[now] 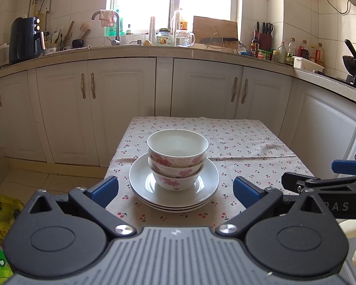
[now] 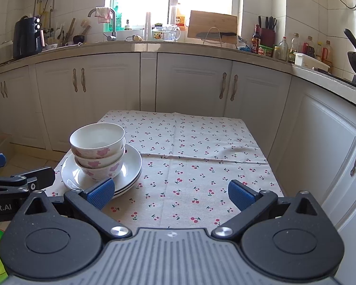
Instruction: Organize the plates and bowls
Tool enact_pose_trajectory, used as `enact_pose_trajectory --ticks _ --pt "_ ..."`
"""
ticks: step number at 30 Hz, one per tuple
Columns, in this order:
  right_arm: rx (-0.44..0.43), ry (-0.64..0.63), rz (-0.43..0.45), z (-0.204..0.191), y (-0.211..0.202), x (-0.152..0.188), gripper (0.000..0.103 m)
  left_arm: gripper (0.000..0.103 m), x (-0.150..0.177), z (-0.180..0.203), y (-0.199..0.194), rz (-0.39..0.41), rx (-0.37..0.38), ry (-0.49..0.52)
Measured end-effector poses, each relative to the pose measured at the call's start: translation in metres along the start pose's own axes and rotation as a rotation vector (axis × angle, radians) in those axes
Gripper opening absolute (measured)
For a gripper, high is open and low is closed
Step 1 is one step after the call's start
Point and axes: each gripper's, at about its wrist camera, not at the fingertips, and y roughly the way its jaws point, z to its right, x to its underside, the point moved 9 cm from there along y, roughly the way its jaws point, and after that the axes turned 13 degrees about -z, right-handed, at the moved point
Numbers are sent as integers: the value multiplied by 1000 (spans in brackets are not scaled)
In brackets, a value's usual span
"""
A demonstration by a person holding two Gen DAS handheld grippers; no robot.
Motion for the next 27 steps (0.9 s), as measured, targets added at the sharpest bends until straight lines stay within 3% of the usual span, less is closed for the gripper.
enact_pose_trajectory --ticks 27 --pt "18 0 8 0 -1 0 103 102 1 0 2 -2 2 -1"
